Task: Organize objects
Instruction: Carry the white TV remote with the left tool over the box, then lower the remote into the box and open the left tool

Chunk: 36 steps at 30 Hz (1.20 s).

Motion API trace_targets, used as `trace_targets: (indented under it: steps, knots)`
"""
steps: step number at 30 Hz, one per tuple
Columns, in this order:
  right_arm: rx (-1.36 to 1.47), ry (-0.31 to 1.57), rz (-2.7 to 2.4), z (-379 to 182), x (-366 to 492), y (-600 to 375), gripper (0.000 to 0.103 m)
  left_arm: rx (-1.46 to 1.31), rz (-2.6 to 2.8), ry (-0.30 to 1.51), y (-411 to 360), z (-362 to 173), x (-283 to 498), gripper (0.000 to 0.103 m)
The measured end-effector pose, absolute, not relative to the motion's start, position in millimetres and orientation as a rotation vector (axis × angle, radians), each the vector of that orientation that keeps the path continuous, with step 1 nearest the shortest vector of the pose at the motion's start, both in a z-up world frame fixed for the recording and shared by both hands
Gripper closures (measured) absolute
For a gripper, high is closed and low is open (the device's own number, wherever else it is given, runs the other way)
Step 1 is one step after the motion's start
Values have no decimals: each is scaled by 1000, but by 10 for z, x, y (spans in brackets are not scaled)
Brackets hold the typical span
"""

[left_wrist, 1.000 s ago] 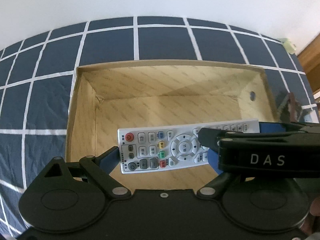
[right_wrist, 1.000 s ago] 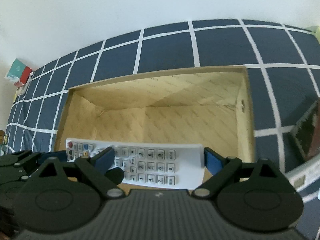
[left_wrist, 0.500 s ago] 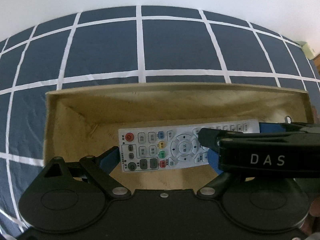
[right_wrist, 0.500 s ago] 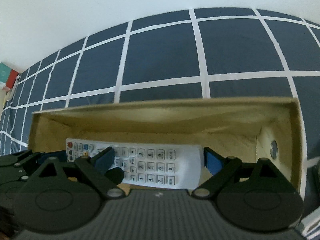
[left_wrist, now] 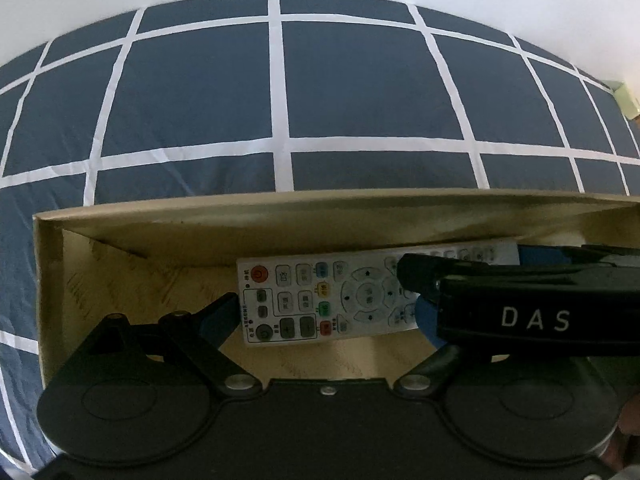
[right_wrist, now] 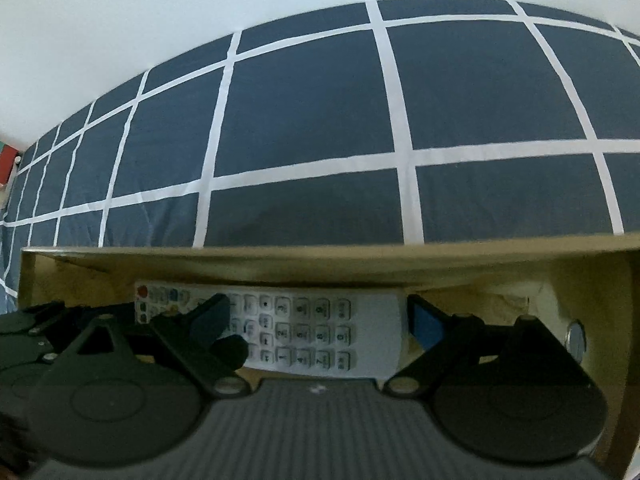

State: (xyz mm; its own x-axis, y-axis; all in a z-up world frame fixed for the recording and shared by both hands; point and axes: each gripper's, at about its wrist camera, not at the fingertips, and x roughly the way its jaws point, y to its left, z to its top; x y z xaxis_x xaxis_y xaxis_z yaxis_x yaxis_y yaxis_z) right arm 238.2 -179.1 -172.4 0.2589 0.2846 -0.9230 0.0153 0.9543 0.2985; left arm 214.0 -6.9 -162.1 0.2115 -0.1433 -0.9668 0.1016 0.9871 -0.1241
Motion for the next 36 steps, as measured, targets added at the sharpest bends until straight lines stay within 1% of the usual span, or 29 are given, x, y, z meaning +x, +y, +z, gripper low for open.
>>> trace_targets:
  steps: [4,17,25,36]
  knots:
    - [264,1318,178,-1759,2416,-1766,9,-36,-176,1355,-64,-1654,2172,11]
    - [258,1320,160,-1694,2412,-1770,10,-60,-161,1349,-57,-1572,2137,10]
    - [275,1287,165,-1433,2251,-1827,9,-55,-143,1333,-117,-1326,2007,9]
    - [311,1198,161,-862,1786,-1985,6,-33,-118,1274,-298,-815,1511,6]
